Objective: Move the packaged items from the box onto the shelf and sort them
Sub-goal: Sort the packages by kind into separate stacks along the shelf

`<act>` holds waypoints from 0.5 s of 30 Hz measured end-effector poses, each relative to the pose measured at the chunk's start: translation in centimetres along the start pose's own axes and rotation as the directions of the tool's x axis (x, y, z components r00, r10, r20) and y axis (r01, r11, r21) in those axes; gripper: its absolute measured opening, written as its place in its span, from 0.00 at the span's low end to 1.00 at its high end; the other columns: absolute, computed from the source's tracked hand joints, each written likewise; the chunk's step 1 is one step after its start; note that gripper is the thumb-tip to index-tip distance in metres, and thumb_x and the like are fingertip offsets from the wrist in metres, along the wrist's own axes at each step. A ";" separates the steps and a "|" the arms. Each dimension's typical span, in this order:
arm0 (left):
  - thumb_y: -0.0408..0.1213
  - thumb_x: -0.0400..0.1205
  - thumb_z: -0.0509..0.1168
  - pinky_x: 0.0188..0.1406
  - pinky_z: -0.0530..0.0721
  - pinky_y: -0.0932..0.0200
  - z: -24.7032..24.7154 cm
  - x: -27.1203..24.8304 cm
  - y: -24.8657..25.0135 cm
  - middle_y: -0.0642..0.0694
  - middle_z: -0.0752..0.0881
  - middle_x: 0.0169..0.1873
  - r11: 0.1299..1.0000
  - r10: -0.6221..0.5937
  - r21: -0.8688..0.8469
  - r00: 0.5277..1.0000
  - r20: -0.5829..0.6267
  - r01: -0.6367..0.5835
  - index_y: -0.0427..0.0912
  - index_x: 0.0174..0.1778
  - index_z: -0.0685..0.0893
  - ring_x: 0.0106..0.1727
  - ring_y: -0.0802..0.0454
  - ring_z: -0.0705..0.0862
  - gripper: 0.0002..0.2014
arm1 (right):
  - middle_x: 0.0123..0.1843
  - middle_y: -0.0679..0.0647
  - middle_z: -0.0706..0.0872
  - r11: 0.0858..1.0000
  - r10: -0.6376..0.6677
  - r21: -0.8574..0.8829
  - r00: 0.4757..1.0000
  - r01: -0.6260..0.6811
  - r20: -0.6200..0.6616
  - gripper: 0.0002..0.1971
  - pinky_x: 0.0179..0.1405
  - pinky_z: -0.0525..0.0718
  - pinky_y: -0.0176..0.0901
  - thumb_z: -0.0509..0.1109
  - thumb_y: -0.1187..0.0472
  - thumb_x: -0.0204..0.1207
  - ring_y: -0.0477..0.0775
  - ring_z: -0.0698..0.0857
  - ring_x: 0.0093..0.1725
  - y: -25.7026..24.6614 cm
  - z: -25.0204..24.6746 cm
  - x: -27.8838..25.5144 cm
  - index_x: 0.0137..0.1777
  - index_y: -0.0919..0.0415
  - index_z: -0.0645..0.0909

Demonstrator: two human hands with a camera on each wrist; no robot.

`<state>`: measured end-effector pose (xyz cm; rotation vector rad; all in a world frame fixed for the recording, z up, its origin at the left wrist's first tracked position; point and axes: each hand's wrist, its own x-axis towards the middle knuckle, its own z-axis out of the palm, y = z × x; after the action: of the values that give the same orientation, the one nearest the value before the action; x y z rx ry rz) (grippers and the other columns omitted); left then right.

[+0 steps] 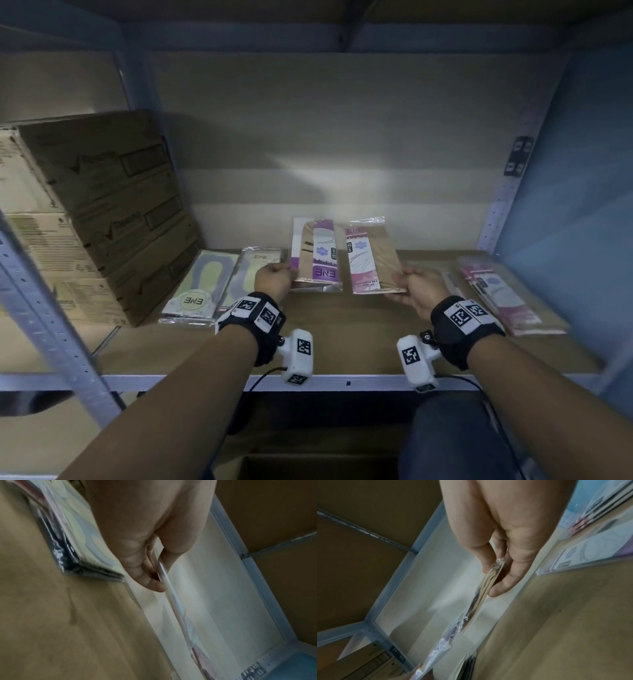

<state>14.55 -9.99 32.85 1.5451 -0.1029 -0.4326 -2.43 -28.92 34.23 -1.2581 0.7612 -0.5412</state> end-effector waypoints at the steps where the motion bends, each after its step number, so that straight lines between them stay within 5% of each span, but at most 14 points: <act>1: 0.30 0.74 0.71 0.62 0.84 0.41 0.7 0.0 -0.3 0.39 0.89 0.50 1.000 0.000 0.031 1.000 0.008 0.000 0.39 0.50 0.85 0.53 0.38 0.88 0.09 | 0.56 0.65 0.86 1.000 -0.003 0.003 1.000 0.003 -0.018 0.13 0.32 0.89 0.46 0.66 0.74 0.77 0.60 0.88 0.46 -0.1 -0.8 -0.1 0.62 0.73 0.76; 3: 0.34 0.72 0.73 0.63 0.83 0.42 2.1 -0.3 -0.8 0.40 0.89 0.51 0.998 -0.009 0.068 0.999 0.036 0.007 0.38 0.54 0.86 0.54 0.39 0.87 0.15 | 0.54 0.65 0.85 1.000 -0.011 0.011 0.999 0.011 -0.048 0.14 0.37 0.89 0.48 0.66 0.75 0.78 0.62 0.87 0.48 -0.3 -2.3 -0.4 0.62 0.71 0.75; 6: 0.37 0.65 0.75 0.61 0.84 0.38 4.2 -0.5 -1.9 0.39 0.90 0.48 0.998 -0.040 0.055 0.996 0.082 0.036 0.42 0.44 0.87 0.51 0.38 0.89 0.12 | 0.49 0.62 0.84 1.000 -0.020 0.016 0.996 0.021 -0.087 0.17 0.49 0.87 0.54 0.64 0.76 0.78 0.63 0.86 0.49 -0.6 -4.5 -0.9 0.66 0.72 0.72; 10: 0.27 0.75 0.70 0.59 0.85 0.39 6.7 -2.1 -2.2 0.38 0.90 0.48 0.997 -0.072 0.005 0.987 0.147 0.072 0.37 0.47 0.86 0.44 0.40 0.91 0.07 | 0.44 0.56 0.82 1.000 -0.019 0.020 0.993 0.021 -0.119 0.20 0.59 0.84 0.59 0.62 0.77 0.79 0.64 0.84 0.54 -1.0 -6.9 -1.5 0.71 0.74 0.69; 15: 0.21 0.78 0.66 0.44 0.91 0.48 9.3 -3.8 -2.3 0.36 0.87 0.46 0.991 -0.095 -0.070 0.977 0.192 0.111 0.35 0.50 0.79 0.36 0.39 0.88 0.08 | 0.49 0.56 0.83 1.000 -0.006 0.010 0.985 0.008 -0.170 0.21 0.49 0.87 0.57 0.64 0.78 0.77 0.65 0.87 0.53 -1.0 -9.6 -1.6 0.71 0.75 0.70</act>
<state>7.49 -17.43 31.77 1.4320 -0.1503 -0.6578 -10.75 -34.07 34.37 -1.2156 0.8959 -0.6638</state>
